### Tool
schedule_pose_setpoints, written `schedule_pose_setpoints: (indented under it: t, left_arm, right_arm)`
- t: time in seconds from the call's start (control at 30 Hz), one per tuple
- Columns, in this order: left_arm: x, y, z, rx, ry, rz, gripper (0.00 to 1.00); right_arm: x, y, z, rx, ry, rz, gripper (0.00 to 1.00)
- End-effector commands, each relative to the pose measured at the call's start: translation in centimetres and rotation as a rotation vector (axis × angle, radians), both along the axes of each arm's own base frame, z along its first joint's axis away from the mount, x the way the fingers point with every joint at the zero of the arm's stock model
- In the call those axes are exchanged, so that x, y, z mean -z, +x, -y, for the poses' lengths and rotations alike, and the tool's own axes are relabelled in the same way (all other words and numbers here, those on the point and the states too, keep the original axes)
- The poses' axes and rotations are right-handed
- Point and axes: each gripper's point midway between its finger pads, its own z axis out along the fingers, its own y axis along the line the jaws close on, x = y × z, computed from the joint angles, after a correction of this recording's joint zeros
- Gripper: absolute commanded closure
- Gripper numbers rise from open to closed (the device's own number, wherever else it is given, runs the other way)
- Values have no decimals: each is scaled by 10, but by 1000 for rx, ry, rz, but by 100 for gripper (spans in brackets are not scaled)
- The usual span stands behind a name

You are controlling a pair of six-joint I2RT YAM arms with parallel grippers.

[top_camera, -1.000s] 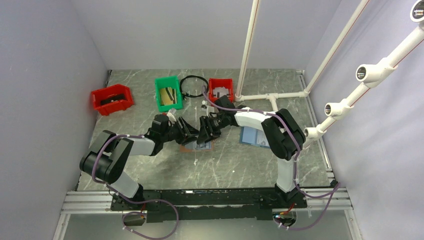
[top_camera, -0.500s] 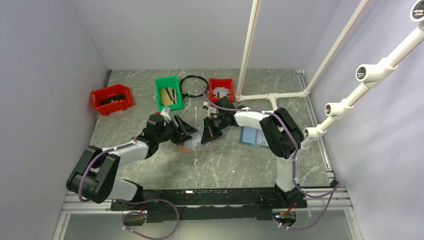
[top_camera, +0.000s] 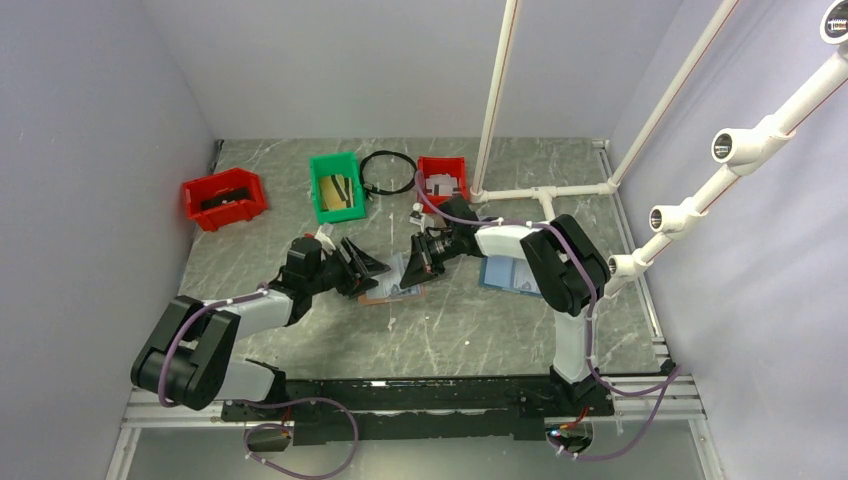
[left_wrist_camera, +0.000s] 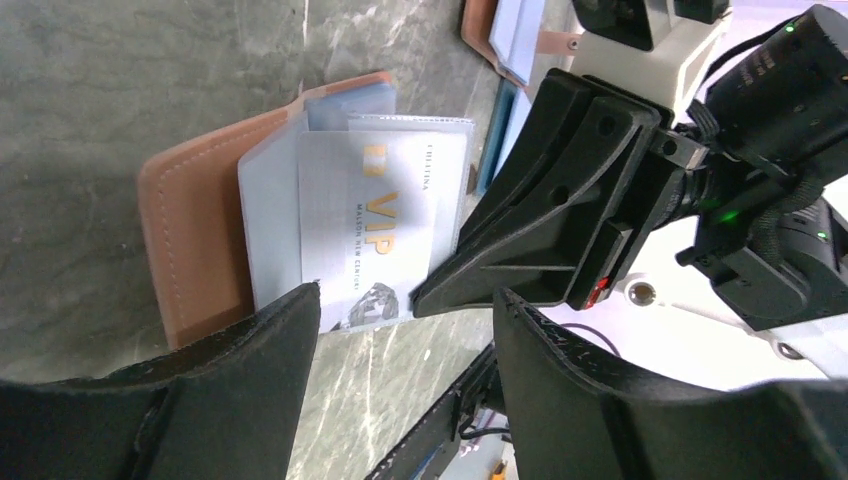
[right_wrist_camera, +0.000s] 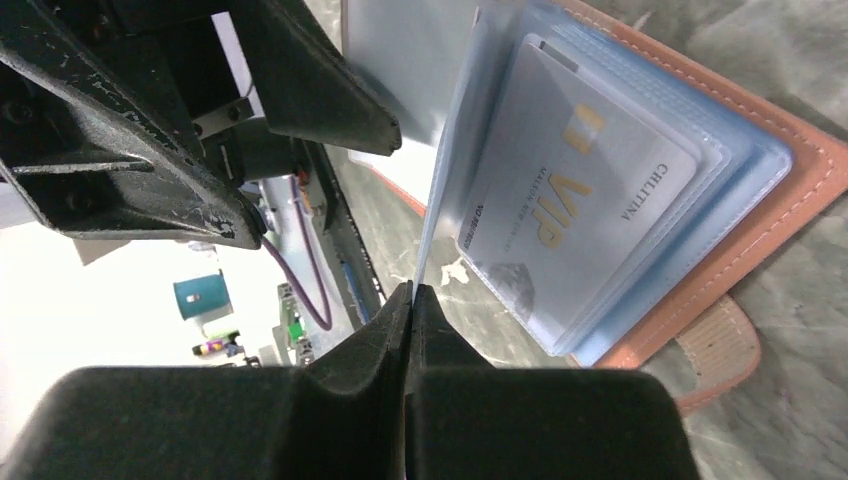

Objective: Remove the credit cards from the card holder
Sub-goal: Remove the credit card from the card holder.

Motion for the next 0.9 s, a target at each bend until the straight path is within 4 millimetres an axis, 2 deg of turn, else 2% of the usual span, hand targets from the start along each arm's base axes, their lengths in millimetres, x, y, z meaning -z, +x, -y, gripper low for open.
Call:
schedule_pose_setpoints:
  t: [0.0, 0.03, 0.07, 0.1, 0.43, 0.7, 0.77, 0.87]
  left_arm:
    - [-20, 2, 8, 37, -79, 57, 31]
    - [-20, 2, 8, 37, -82, 55, 31]
    - [-19, 2, 7, 34, -82, 53, 22]
    - [-19, 2, 7, 30, -81, 50, 18]
    - [-19, -3, -6, -16, -49, 2, 19]
    - [-27, -9, -4, -6, -92, 0, 22]
    - [-27, -10, -4, -8, -92, -4, 23]
    - [-22, -12, -7, -23, -84, -26, 23]
  right_arm:
    - [-44, 1, -9, -41, 168, 42, 100]
    - [-46, 0, -9, -43, 178, 34, 100]
    - [-49, -2, -10, -49, 191, 33, 100]
    - [-51, -2, -10, -52, 202, 38, 100]
    - [-62, -1, -6, -47, 247, 27, 100]
    - [-73, -6, -6, -57, 299, 3, 100]
    - [-70, -5, -6, -51, 284, 2, 100]
    - [-46, 0, -3, -23, 188, 4, 100]
